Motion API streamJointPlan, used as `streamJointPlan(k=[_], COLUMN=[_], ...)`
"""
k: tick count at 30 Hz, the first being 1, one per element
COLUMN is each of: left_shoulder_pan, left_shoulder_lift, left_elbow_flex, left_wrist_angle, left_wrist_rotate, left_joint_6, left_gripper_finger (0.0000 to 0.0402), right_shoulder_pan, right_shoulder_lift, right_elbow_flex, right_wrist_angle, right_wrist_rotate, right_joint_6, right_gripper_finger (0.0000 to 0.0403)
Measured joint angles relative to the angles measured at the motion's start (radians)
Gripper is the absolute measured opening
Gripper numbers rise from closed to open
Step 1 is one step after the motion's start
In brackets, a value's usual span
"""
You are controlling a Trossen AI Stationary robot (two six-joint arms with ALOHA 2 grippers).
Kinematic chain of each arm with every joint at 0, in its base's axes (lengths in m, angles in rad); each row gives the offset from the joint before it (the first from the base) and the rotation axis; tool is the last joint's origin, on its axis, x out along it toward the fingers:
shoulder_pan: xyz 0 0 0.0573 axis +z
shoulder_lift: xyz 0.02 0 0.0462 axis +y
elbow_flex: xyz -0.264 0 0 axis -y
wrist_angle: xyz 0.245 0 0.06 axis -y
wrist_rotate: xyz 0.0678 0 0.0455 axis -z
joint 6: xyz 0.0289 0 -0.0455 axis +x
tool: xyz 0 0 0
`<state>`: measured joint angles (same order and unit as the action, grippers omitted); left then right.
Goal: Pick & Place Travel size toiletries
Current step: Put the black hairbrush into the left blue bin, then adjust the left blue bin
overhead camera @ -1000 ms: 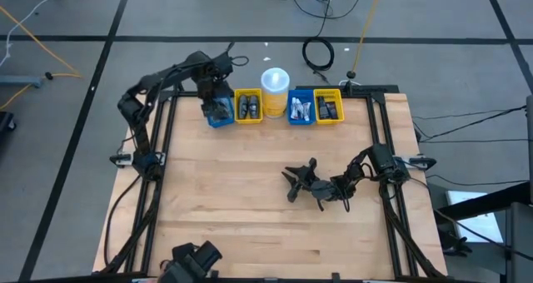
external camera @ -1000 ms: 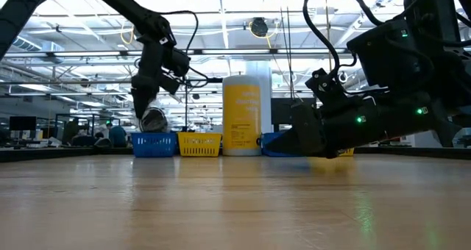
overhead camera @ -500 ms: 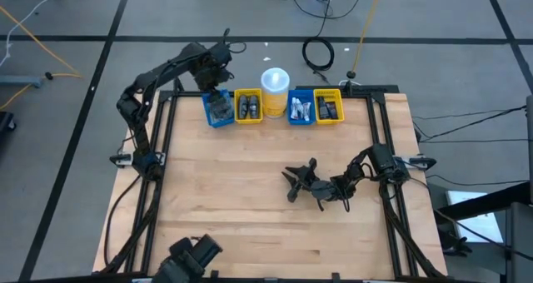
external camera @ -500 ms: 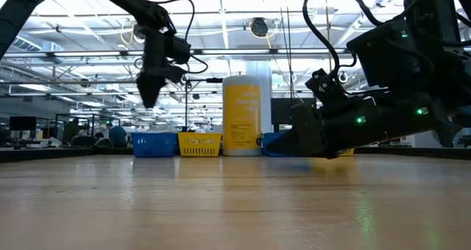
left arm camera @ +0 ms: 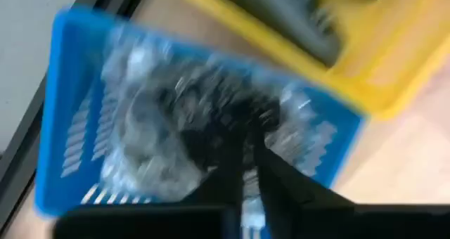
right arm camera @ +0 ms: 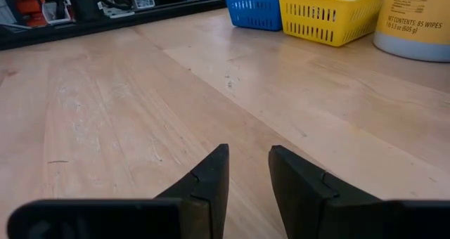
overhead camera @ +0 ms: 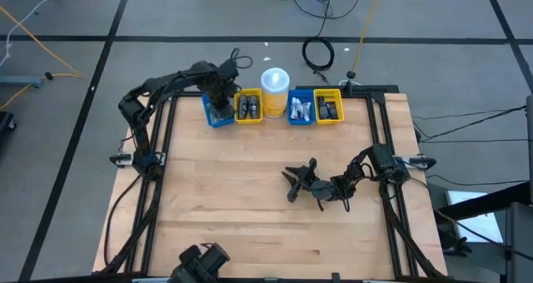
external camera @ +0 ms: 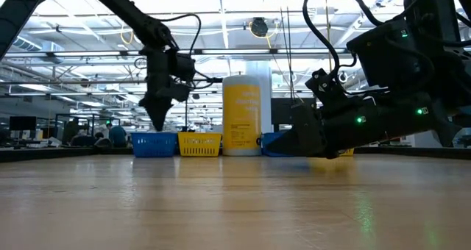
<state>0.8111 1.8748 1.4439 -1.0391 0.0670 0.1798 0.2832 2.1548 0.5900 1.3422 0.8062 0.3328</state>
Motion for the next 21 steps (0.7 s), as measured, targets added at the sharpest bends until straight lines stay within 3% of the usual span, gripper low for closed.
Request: streamJointPlan(k=[4,11,21], left_shoulder_pan=[0.006,0.007,0.033], left_shoulder_lift=[0.000,-0.017,-0.153], left_elbow_flex=[-0.032,-0.027,-0.086], left_wrist_angle=[0.010,-0.031,-0.131], left_wrist_rotate=[-0.109,-0.144,-0.242], left_joint_6=[-0.041,-0.113,-0.261], left_gripper_finger=[0.0005,0.0025,0.0023], right_shoulder_pan=[0.000,0.000,0.000], right_shoulder_lift=[0.000,0.000,-0.001], right_elbow_flex=[0.000,0.000,0.000], right_wrist_angle=[0.000,0.000,-0.009], right_wrist_rotate=[0.000,0.000,0.000], right_joint_6=[0.000,0.003,0.015], right_gripper_finger=[0.0098,0.0098,0.0098])
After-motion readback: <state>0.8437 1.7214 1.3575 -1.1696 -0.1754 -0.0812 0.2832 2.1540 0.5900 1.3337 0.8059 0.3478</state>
